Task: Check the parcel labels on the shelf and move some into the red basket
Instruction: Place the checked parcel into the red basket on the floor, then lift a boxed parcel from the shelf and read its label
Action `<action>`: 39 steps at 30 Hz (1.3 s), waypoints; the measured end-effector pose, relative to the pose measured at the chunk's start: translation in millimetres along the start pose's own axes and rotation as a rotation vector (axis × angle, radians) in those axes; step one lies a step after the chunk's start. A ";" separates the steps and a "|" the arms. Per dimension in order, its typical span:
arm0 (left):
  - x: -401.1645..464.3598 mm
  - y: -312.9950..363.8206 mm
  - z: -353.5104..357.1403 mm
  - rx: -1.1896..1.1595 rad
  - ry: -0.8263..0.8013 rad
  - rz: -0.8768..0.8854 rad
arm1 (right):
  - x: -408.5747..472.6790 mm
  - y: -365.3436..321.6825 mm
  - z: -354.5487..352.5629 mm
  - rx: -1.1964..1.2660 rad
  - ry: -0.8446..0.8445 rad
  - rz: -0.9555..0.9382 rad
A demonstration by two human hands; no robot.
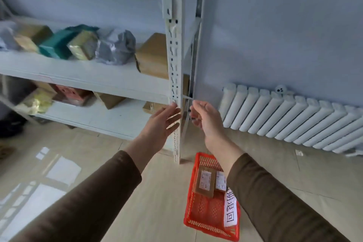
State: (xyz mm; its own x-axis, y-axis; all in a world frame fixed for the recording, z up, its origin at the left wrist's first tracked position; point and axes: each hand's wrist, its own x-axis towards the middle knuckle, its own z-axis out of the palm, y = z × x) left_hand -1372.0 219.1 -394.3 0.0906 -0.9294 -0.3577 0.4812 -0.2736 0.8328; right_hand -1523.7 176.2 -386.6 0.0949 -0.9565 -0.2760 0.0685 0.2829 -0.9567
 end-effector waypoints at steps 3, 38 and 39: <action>-16.0 74.6 -42.3 0.047 -0.037 0.079 | -14.9 -42.9 66.1 -0.020 -0.012 -0.091; 150.4 314.6 -158.0 0.683 -0.355 0.369 | 117.7 -152.1 250.8 -0.587 0.233 -0.318; 137.9 324.3 -157.0 0.786 -0.429 0.495 | 106.4 -163.0 251.0 -0.756 0.249 -0.403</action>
State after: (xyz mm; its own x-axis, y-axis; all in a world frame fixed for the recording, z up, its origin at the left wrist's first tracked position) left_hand -1066.6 41.1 -239.9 -0.2699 -0.9504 0.1543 -0.2478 0.2234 0.9427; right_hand -1275.5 46.3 -236.8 -0.0189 -0.9858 0.1670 -0.6317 -0.1177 -0.7662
